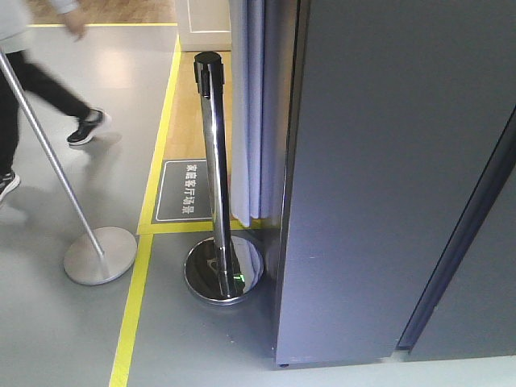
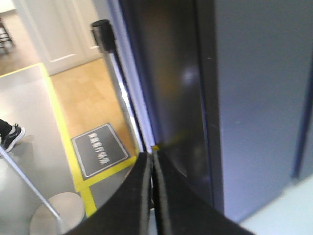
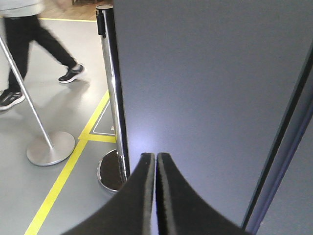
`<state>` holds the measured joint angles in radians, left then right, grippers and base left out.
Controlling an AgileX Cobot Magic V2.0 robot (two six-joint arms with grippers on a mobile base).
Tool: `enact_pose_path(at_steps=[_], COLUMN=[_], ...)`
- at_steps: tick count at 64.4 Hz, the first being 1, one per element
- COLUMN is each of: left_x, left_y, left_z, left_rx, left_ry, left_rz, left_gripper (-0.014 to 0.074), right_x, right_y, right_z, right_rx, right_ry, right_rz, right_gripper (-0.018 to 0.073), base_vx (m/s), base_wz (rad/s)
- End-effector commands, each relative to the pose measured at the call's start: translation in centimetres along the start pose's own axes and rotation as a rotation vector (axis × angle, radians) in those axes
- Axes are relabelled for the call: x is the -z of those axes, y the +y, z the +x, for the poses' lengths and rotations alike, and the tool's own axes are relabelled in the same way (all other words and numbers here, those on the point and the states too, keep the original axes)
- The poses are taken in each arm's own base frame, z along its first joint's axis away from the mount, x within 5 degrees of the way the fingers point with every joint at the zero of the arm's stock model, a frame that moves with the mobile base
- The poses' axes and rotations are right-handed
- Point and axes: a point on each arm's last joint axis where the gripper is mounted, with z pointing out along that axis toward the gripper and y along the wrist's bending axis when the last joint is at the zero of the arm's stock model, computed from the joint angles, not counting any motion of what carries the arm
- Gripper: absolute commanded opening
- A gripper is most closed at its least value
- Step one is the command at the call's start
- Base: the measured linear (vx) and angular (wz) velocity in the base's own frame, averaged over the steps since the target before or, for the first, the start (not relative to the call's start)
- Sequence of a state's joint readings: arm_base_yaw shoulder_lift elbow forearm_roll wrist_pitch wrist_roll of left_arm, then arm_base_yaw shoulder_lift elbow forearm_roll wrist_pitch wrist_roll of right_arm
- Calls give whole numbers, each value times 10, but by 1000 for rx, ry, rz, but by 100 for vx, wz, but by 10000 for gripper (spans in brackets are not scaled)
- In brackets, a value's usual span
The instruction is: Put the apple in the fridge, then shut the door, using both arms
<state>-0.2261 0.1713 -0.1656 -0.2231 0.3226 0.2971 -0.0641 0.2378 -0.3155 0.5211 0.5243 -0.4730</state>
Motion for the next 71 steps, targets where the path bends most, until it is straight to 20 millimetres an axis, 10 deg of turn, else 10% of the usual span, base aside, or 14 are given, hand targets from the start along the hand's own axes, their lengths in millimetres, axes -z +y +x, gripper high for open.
enact_pose_path(at_steps=[1, 26, 71], left_x=[1, 0, 0], left_y=[6, 14, 14], left_z=[1, 59, 59], left_rx=[76, 280, 212], left_ry=[-163, -46, -21], left_rz=[-94, -300, -301], left_gripper=[-6, -6, -6], right_x=[3, 2, 2], right_y=[-2, -1, -1], right_z=[-13, -13, -13], right_rx=[-9, -11, -11], right_ry=[-80, -77, -74], right_rz=[24, 22, 20], right_gripper=[-1, -1, -1], base_vx=[0, 0, 0], base_wz=[0, 0, 0])
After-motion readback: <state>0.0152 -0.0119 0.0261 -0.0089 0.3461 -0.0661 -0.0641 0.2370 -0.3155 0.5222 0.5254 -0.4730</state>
